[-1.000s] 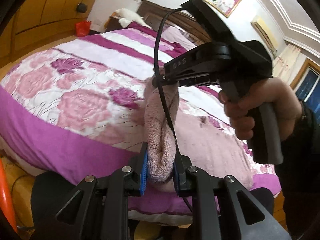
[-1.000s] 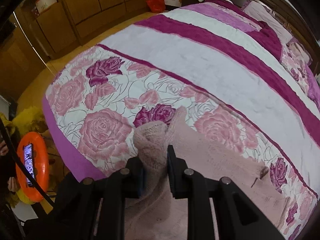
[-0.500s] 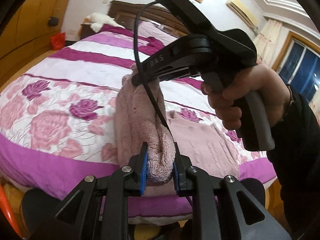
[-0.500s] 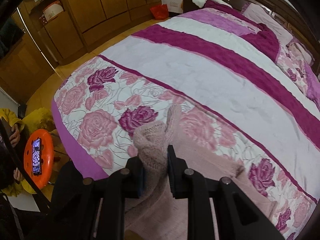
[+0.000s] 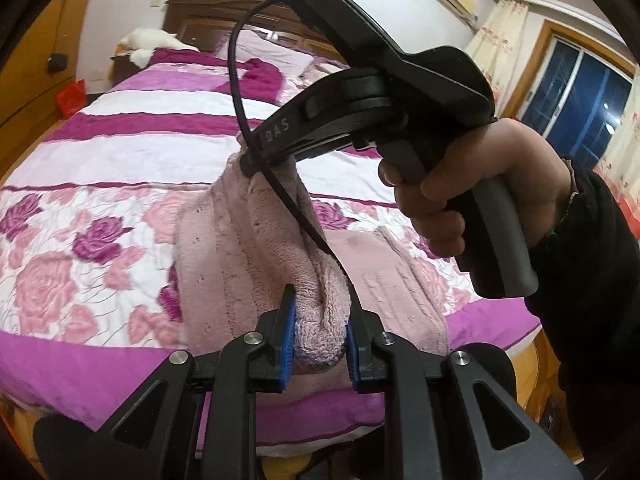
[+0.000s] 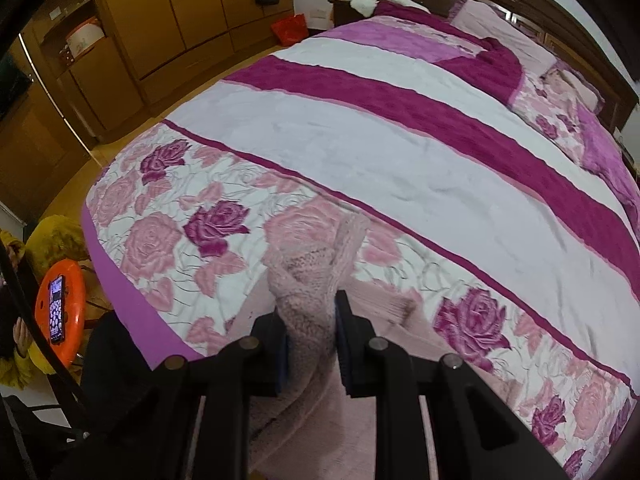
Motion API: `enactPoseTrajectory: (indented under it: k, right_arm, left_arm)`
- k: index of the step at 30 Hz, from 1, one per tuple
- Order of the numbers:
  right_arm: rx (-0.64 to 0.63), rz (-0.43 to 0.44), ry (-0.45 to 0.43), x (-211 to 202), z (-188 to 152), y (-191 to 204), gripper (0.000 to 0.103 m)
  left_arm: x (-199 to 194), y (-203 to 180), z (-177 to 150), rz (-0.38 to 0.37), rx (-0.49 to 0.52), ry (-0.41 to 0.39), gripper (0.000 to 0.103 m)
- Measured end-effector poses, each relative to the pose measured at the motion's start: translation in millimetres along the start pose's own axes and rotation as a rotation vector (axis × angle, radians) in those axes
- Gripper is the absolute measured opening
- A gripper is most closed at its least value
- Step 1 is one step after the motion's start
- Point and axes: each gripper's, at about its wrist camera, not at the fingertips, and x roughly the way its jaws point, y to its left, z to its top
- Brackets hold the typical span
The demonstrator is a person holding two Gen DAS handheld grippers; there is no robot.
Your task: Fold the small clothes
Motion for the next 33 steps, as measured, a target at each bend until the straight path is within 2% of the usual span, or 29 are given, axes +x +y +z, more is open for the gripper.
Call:
enactPoseTrajectory:
  k: [11, 13, 18, 23, 26, 27, 29, 30, 31, 33]
  right_arm:
    - [0.072, -0.020, -0.009, -8.6, -26.9, -53.9, 0.020]
    - [0.080, -0.031, -0.021, -12.0, -30.7, -61.5, 0.013]
    - [0.086, -0.022, -0.033, -14.6, -41.2, -75.1, 0.012]
    - [0.132, -0.041, -0.045, -6.9, -59.5, -90.6, 0.010]
    - [0.184, -0.017, -0.042, 2.6, -74.2, -105.6, 0.010]
    - [0.209, -0.008, -0.039, 6.2, -79.0, -112.0, 0.014]
    - [0.290, 0.001, -0.036, 11.3, -93.0, -128.0, 0.043]
    - [0.336, 0.014, -0.047, 10.5, -102.0, -134.3, 0.072]
    - [0.417, 0.061, -0.092, 5.8, -118.4, -144.7, 0.083]
    - [0.575, 0.198, -0.139, 3.5, -149.1, -161.7, 0.084]
  left_arm:
    - [32.6, -38.1, 4.7, -0.025, 0.070, 0.068, 0.000]
    - [36.7, -45.2, 4.2, -0.025, 0.081, 0.078, 0.000]
    - [46.2, -58.3, 1.2, -0.029, 0.103, 0.094, 0.000]
    - [57.7, -59.5, -2.7, -0.044, 0.079, 0.132, 0.000]
    - [60.6, -61.1, -5.1, -0.040, 0.083, 0.140, 0.000]
    - [61.4, -61.2, -5.8, -0.038, 0.085, 0.140, 0.000]
    - [62.0, -60.4, -5.9, -0.038, 0.086, 0.138, 0.000]
    - [61.3, -59.2, -5.8, -0.041, 0.083, 0.136, 0.000]
    - [59.9, -58.0, -5.7, -0.046, 0.079, 0.132, 0.000]
    - [57.0, -56.2, -5.2, -0.048, 0.073, 0.122, 0.000]
